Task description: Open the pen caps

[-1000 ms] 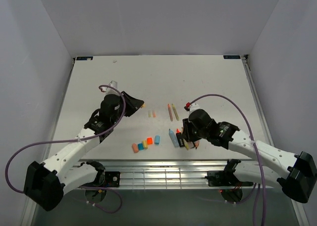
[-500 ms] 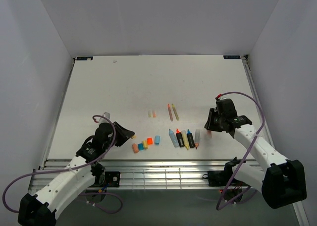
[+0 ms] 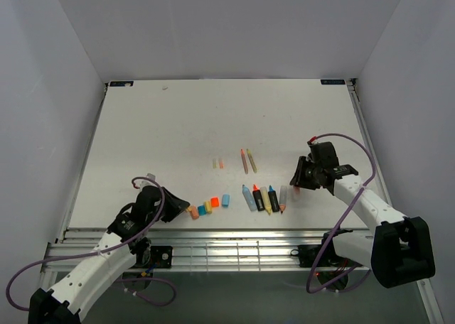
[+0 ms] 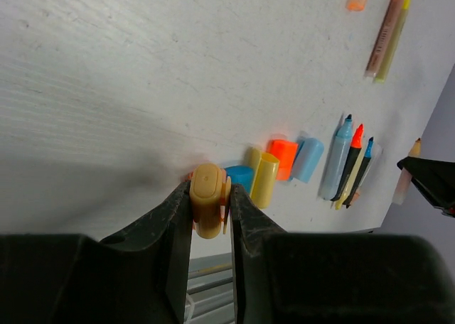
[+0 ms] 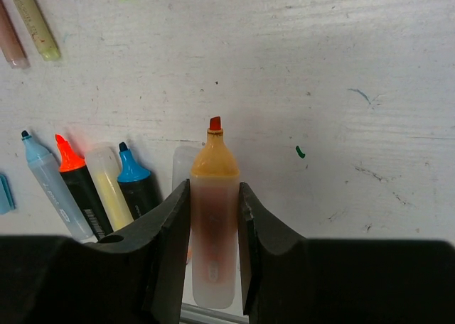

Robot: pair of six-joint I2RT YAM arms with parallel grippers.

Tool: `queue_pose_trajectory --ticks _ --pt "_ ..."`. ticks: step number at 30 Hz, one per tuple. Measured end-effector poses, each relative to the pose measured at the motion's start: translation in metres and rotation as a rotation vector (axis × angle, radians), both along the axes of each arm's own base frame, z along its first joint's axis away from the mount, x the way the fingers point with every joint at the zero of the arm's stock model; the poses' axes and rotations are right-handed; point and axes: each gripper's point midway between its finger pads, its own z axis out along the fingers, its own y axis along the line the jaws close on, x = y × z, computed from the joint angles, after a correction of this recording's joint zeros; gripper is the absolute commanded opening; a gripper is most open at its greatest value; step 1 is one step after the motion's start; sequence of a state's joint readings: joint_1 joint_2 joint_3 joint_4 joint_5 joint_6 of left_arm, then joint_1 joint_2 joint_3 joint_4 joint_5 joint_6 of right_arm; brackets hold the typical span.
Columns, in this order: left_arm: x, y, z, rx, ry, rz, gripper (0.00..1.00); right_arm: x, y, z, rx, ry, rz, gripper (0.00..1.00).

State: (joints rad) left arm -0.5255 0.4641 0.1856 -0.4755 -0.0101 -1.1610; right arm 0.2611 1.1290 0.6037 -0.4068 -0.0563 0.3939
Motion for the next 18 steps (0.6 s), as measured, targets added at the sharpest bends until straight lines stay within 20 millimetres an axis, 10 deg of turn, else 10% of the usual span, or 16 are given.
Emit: queue_pose_trajectory --ticks 10,18 --pt "-0.011 0.005 -0.025 -0.050 0.064 0.069 0.00 -0.006 0.004 -0.007 0.024 0.017 0.020 0.08" --pt "-0.009 0.005 -0.027 -0.050 0.081 0.089 0.48 -0.012 0.007 -0.014 0.039 0.035 0.032 0.22"
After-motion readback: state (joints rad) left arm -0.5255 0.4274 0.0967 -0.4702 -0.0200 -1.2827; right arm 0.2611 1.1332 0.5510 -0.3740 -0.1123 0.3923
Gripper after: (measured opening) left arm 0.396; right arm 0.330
